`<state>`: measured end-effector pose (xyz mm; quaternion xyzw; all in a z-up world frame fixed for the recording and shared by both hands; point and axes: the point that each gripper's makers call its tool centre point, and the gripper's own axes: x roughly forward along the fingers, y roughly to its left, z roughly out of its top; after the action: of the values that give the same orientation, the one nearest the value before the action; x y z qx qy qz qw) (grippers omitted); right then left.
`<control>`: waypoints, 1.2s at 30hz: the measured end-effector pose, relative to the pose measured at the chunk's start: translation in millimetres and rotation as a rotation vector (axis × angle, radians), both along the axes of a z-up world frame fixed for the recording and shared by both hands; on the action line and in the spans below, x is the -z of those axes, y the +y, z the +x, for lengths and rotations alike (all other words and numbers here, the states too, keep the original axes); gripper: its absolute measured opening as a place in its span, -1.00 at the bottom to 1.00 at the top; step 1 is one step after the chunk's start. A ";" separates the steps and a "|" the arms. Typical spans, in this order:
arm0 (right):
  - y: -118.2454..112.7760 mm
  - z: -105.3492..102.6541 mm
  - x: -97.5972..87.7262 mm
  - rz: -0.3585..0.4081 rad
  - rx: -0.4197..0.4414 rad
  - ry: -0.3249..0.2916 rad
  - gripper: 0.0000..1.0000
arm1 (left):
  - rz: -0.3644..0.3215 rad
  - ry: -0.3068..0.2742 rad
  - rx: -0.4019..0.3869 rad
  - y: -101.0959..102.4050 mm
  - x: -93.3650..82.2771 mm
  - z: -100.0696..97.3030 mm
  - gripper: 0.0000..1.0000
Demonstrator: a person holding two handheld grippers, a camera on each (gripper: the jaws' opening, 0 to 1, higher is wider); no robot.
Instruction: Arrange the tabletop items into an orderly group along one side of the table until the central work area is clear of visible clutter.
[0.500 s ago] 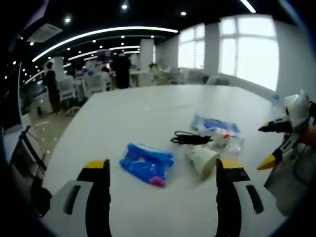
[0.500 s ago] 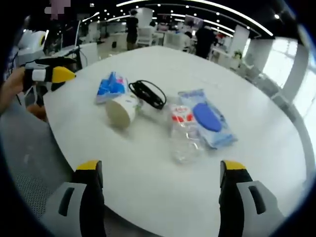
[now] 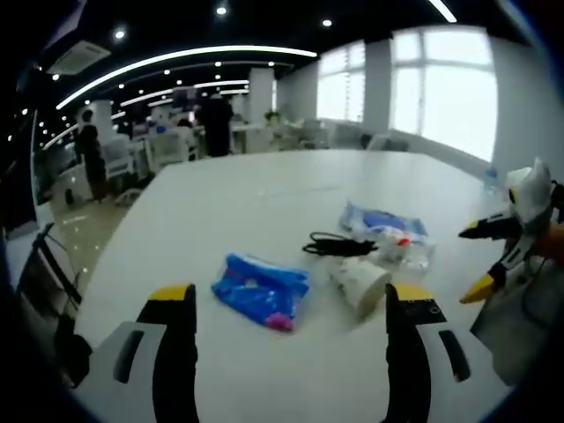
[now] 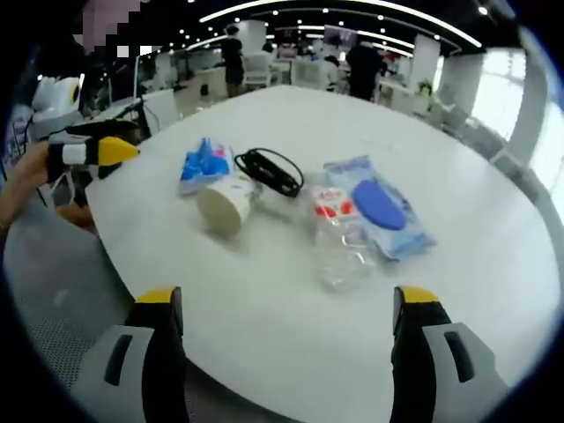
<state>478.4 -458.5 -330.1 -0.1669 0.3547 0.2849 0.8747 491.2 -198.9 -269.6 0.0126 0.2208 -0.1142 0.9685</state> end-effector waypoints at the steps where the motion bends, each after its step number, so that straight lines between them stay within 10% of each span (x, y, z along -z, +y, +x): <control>1: -0.4 -0.4 0.5 -0.008 -0.001 -0.001 0.96 | 0.000 0.000 0.001 -0.2 0.0 -0.1 0.71; 36: 23.1 5.1 -21.3 0.124 -0.059 -0.064 0.92 | -0.034 -0.053 0.025 -6.4 -13.5 -0.1 0.71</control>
<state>483.5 -435.4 -308.7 -0.1320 0.3034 0.3266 0.8854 491.1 -205.3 -256.1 0.0020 0.1930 -0.1295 0.9726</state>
